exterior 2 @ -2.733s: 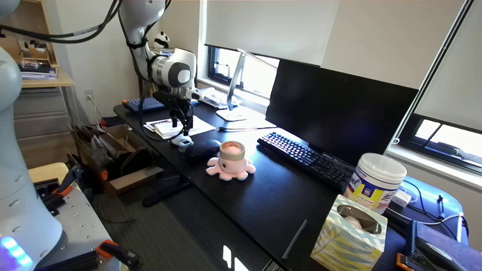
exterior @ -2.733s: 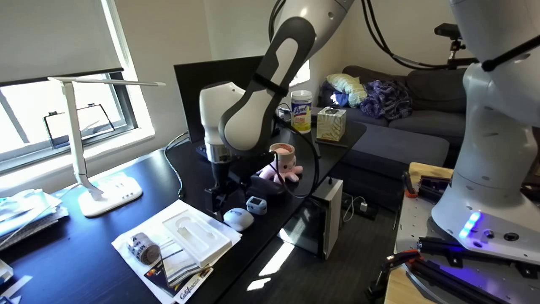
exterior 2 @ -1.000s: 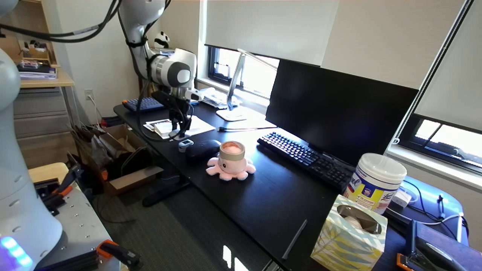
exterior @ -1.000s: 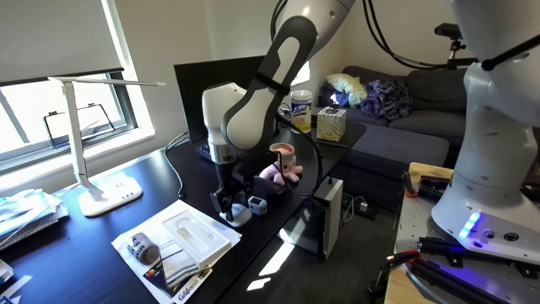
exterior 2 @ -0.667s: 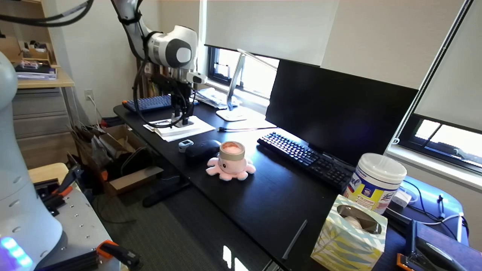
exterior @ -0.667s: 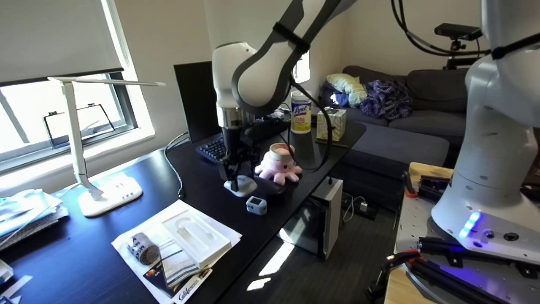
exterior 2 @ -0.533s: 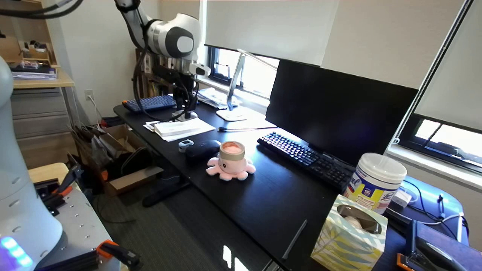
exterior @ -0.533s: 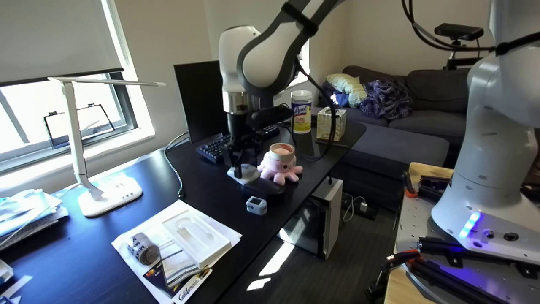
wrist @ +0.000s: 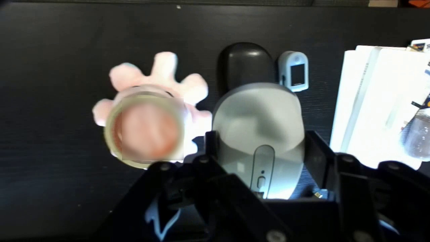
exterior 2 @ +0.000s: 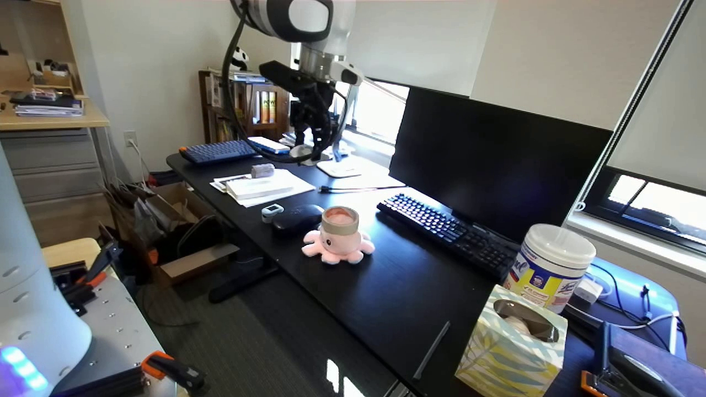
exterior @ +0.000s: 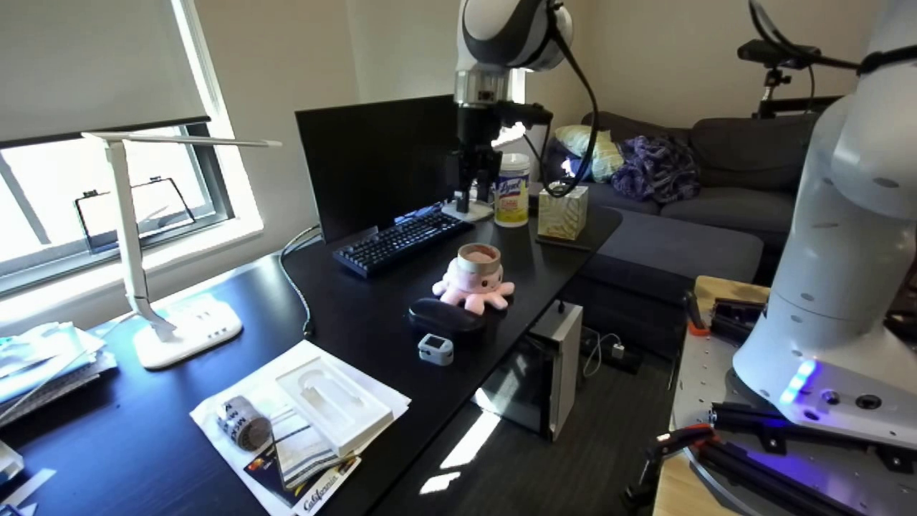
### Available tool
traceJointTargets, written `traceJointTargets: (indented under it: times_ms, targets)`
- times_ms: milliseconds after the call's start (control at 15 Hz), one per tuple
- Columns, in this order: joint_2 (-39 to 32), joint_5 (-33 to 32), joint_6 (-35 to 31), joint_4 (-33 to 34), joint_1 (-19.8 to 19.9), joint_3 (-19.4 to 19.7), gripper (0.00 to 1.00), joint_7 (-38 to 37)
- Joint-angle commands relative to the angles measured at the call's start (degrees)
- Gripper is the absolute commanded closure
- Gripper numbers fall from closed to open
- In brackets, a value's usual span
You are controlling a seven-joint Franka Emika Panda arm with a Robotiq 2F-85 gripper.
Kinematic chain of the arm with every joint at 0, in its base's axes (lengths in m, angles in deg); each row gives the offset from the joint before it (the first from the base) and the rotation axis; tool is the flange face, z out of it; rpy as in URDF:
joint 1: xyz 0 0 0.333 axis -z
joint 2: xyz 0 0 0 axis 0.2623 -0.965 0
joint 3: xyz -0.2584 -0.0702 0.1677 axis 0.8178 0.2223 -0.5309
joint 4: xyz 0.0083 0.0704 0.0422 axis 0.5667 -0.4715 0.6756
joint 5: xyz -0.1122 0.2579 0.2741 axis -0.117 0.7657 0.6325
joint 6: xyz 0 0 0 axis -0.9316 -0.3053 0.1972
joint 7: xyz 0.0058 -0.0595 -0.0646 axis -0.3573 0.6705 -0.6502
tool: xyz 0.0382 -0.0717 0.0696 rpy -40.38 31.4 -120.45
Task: Move the mouse to the right
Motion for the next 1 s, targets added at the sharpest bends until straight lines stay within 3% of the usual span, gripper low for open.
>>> traceJointTargets:
  times_ms: [0,267,333,533,600,933]
  targets:
    - [-0.92,-0.16,6.19,1.73,5.07,5.24,0.61,13.14]
    - [-5.69,-0.61,9.46,5.76,9.07,9.48,0.61,26.23]
    - [-2.57,-0.35,6.99,2.33,8.80,8.65,0.36,21.49]
    - [-5.14,-0.39,7.75,4.39,9.92,9.16,0.36,25.06]
    - [-5.45,-0.40,7.75,4.63,9.81,8.96,0.61,25.06]
    - [-11.52,-7.19,-3.63,5.10,10.88,9.83,0.61,16.86]
